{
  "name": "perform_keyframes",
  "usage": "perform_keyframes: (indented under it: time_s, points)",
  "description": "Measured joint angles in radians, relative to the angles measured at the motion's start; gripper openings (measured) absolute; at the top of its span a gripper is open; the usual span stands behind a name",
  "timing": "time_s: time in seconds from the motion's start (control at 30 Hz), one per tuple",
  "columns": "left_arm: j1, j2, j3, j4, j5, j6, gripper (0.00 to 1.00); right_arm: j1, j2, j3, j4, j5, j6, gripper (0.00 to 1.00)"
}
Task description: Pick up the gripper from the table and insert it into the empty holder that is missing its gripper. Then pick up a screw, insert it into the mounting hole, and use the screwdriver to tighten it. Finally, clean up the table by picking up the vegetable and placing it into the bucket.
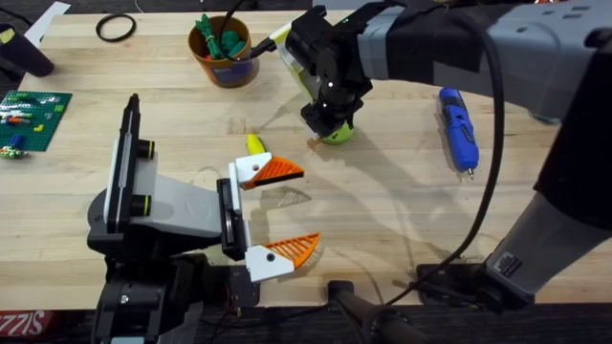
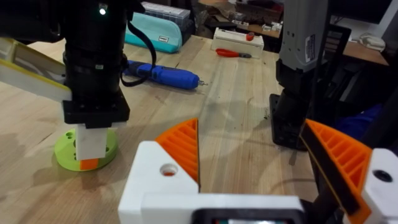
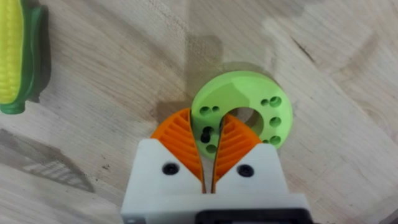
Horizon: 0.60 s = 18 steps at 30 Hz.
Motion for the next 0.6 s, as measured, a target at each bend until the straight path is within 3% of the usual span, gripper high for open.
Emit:
perform_keyframes:
  time_s: [0.6]
  points:
    - [0.0,0.0,0.0,0.0,0.0,0.0,0.991,0.0,0.0,0.0,0.001,-0.001,0.0,0.015]
